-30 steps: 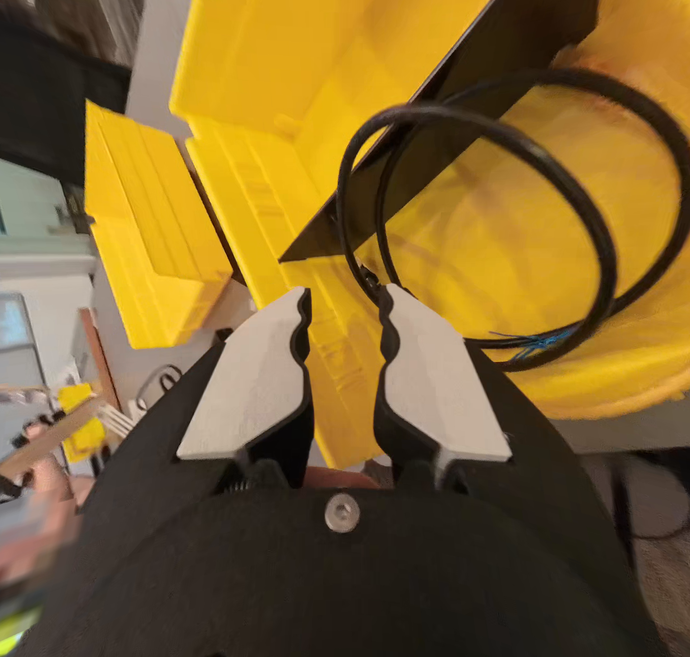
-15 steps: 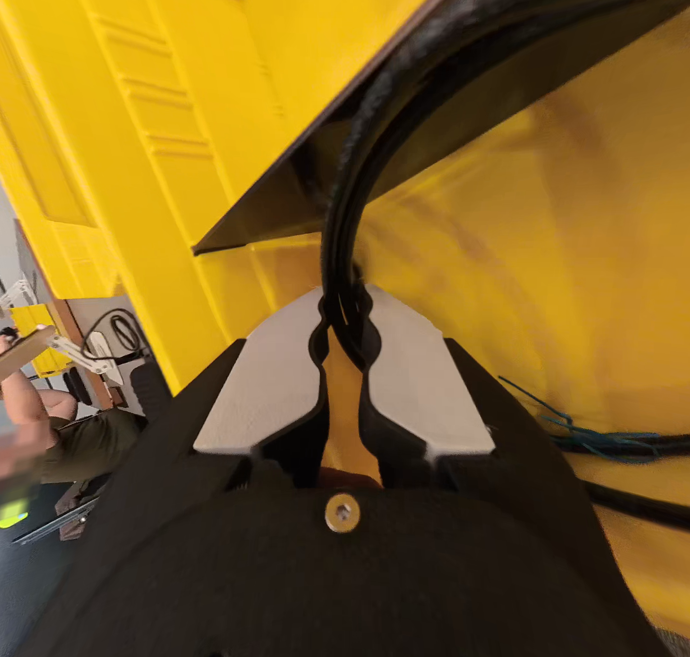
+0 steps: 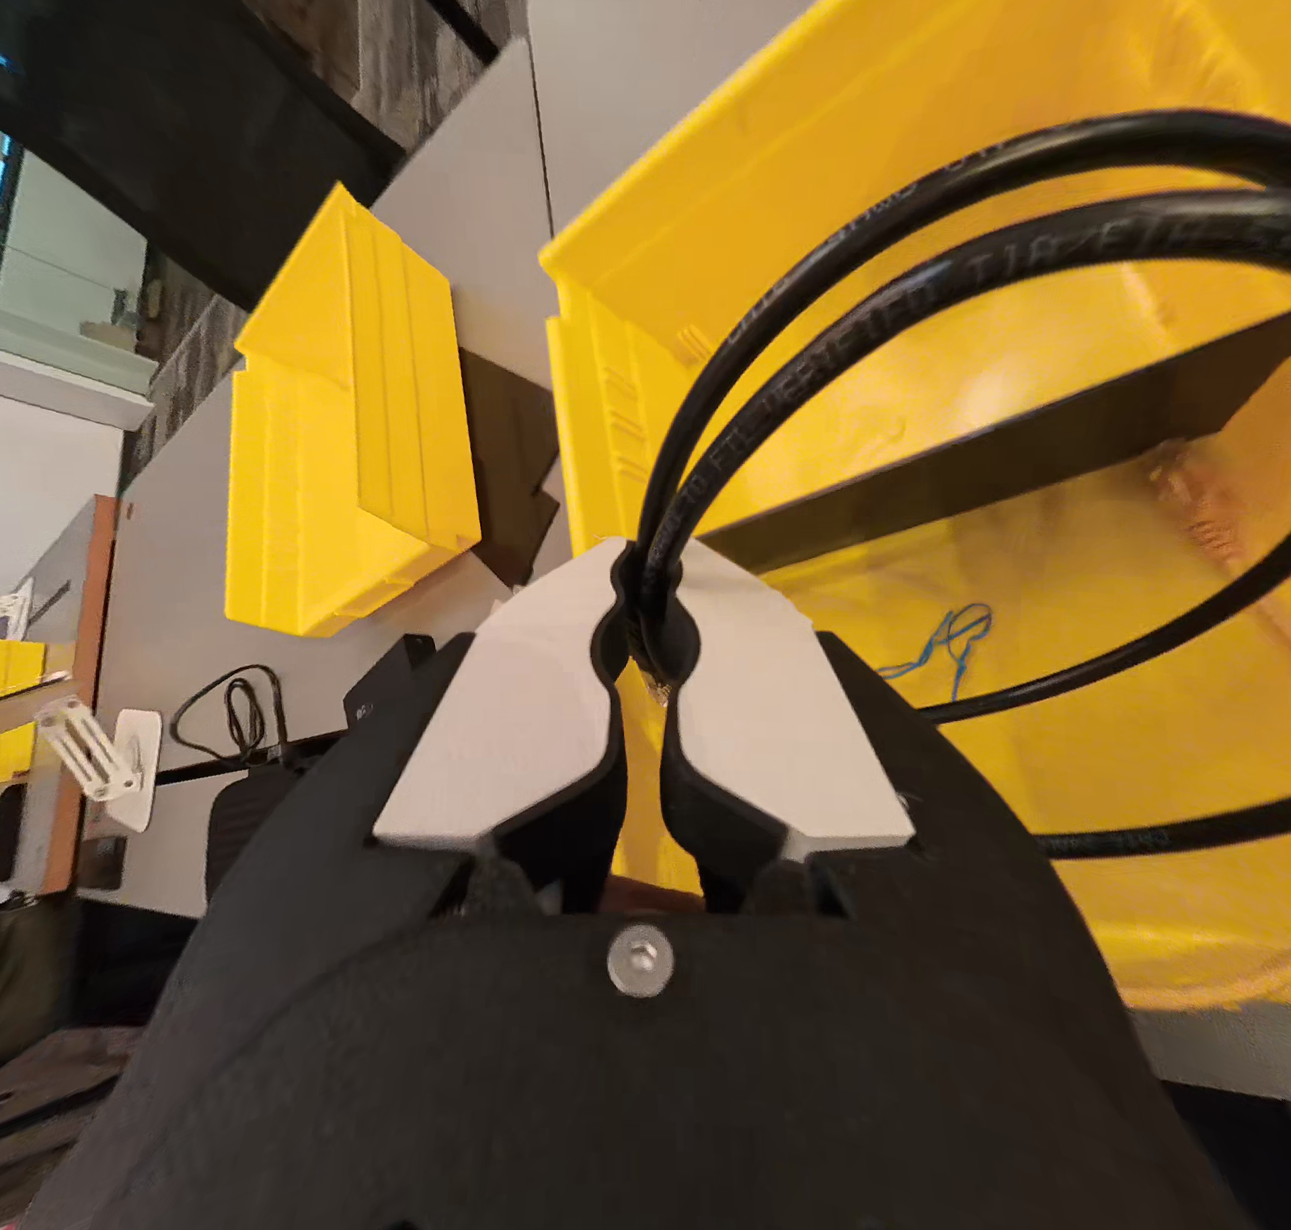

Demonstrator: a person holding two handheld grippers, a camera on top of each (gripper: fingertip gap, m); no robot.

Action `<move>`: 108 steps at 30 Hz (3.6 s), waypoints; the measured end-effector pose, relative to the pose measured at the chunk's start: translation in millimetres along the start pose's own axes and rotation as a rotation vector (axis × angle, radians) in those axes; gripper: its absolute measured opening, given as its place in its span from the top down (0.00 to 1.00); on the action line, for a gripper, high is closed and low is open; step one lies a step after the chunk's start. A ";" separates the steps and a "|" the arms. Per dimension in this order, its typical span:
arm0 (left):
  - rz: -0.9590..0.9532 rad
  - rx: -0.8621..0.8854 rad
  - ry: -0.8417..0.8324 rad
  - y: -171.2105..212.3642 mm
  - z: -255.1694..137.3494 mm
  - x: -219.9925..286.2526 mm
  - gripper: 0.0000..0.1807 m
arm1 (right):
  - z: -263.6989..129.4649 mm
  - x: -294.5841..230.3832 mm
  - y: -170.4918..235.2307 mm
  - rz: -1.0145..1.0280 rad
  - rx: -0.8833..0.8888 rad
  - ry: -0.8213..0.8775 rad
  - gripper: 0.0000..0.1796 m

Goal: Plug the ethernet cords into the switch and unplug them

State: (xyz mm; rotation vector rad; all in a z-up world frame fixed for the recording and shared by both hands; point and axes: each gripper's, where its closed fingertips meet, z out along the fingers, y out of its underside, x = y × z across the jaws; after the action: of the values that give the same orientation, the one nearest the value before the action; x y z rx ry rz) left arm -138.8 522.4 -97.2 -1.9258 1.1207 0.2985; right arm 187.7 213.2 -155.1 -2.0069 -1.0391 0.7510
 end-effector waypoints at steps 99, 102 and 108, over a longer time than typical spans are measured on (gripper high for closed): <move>0.321 0.260 0.813 -146.3 3.1 347.8 0.93 | -23.9 13.9 8.1 0.016 0.086 0.064 0.61; 0.321 0.247 0.954 -148.4 -13.8 346.4 0.93 | -23.5 14.6 8.6 0.018 0.086 0.063 0.61; 0.322 0.264 1.181 -159.7 -52.0 341.5 0.93 | -24.3 14.7 10.1 0.020 0.085 0.065 0.61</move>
State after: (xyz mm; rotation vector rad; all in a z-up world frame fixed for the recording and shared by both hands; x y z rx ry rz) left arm 171.7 315.7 -172.6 -1.6151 2.0760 -0.9057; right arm 217.7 213.4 -152.2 -1.9588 -0.9356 0.7233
